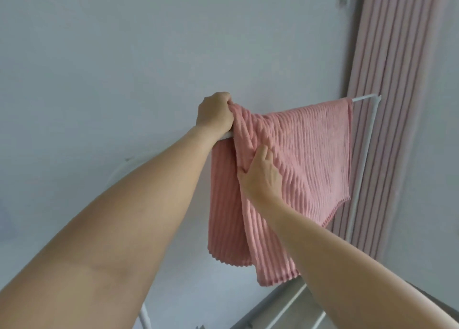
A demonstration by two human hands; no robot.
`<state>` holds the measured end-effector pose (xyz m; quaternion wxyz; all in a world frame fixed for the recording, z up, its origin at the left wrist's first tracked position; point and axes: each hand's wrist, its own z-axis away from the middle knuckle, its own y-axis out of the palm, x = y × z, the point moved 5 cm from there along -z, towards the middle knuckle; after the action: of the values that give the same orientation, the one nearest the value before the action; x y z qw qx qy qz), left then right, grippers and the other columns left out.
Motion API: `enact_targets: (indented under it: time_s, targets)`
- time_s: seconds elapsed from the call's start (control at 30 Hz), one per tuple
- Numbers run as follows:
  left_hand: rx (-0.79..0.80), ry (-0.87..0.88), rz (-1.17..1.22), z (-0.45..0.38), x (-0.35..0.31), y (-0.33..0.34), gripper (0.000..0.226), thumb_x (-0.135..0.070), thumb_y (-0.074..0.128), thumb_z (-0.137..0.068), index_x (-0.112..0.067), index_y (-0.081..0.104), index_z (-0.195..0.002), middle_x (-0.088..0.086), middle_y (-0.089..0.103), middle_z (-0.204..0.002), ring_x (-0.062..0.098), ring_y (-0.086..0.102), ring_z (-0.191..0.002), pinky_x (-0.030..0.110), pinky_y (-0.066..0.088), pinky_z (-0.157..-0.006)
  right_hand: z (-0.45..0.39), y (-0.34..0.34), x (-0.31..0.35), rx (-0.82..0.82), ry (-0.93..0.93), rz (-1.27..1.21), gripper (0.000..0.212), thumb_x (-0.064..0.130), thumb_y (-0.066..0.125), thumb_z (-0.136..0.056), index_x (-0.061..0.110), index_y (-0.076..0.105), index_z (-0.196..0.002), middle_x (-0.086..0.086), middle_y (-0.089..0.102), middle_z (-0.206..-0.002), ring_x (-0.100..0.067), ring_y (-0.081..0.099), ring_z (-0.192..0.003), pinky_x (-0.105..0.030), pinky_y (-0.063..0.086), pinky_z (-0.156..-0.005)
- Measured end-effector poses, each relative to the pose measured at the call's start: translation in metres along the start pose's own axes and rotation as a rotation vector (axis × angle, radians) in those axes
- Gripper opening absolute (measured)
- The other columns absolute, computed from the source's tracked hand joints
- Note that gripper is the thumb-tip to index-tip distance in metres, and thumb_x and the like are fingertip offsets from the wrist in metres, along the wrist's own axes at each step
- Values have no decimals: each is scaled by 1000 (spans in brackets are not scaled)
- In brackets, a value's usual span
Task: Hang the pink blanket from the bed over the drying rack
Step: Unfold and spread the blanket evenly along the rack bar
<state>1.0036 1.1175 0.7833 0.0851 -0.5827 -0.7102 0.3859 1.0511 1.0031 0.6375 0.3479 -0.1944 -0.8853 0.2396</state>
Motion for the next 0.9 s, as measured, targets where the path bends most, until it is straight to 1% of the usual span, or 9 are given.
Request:
enact_targets:
  time_s: [0.13,0.27,0.37,0.43,0.5,0.6,0.67,0.77,0.9]
  targets:
    - [219,167,-215,9,17,-6,12,-9,54,-88,-10,66,-88,9,69,-98,33,62,-93,35,46,-78,-8,0,13,-34,-93,-1,23,36,50,-96,14,49,-89,3,53,-69,-22,56,-60,-30,31,-47]
    - [301,157,-314,20,38,-12,15,-26,56,-92,-13,63,-87,8,67,-93,33,63,-90,39,50,-78,-24,-18,28,-90,-76,-126,24,25,39,-101,10,56,-90,1,56,-75,-25,56,-69,-35,36,-59]
    - [356,88,-139,20,40,-22,44,-39,62,-87,-24,58,-128,1,64,-126,25,59,-117,37,48,-95,-39,-42,60,-161,-143,-228,15,22,43,-97,13,52,-89,4,54,-80,-19,46,-70,-34,28,-61]
    - [382,90,35,30,29,-28,67,-26,61,-83,-25,41,-147,2,55,-137,21,53,-126,35,43,-105,-36,-41,77,-117,-225,-255,14,23,47,-94,13,55,-88,6,54,-78,-18,47,-66,-33,28,-57]
    - [168,224,49,49,16,-36,67,-2,49,-75,-15,49,-141,7,56,-132,24,51,-124,36,44,-104,-20,-23,75,-50,-251,-224,19,27,49,-92,11,55,-82,2,54,-69,-20,48,-58,-32,28,-50]
    - [-424,388,79,101,19,-35,35,8,41,-63,-1,64,-88,14,60,-90,34,55,-88,38,46,-77,7,-2,54,-24,-213,-234,24,31,51,-91,14,45,-76,0,52,-58,-20,46,-48,-31,26,-46]
    - [-578,293,201,137,41,-16,17,7,41,-63,-4,52,-69,11,53,-72,32,50,-71,42,43,-65,18,4,47,-35,-171,-245,22,33,52,-91,15,43,-84,-1,55,-61,-22,48,-50,-32,30,-48]
    - [-537,-27,311,169,77,21,14,4,45,-67,-8,51,-72,5,54,-72,28,51,-69,43,45,-62,28,13,41,-14,-119,-147,28,41,55,-91,16,42,-90,0,56,-72,-23,49,-59,-34,33,-53]
    - [7,-436,476,168,118,81,54,-15,65,-76,-9,55,-129,3,59,-122,21,58,-110,36,48,-96,34,27,23,30,-58,-72,21,28,47,-96,15,47,-79,3,50,-73,-25,52,-69,-32,28,-60]
